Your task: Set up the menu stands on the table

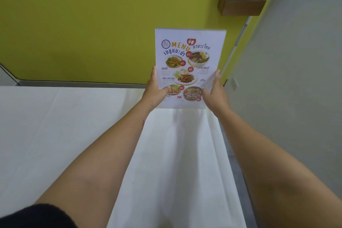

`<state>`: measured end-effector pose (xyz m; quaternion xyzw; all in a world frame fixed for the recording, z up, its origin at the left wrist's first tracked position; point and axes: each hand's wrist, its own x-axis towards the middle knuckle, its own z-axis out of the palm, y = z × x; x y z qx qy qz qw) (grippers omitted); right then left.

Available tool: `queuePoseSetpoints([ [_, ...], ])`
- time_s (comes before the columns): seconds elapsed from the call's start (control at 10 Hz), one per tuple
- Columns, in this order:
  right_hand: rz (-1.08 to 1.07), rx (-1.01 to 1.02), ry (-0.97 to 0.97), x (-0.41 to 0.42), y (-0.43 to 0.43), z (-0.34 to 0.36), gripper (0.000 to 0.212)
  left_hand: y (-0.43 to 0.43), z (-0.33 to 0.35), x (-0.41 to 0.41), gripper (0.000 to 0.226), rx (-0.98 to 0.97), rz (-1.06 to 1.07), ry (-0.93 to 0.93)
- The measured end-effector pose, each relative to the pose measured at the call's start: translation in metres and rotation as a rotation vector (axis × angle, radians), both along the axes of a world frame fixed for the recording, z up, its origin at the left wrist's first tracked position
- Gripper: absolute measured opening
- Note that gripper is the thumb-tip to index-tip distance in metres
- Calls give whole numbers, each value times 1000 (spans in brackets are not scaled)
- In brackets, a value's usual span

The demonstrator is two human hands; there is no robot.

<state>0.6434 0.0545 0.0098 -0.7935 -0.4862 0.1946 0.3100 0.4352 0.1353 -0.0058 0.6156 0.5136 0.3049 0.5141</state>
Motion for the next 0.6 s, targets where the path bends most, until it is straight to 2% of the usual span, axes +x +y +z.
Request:
queuePoseSetpoints([
  [0.3,-49,22,-2,-5,3,6,83,1,7,-4,99,-35,34,37],
  [0.4,-51,27,-62,-6,1,3,82,-1,8,-8,94,-9,24,72],
  [0.6,-76,66,-252,-24,-11,5,78,-25,25,-27,86,146,33,257],
])
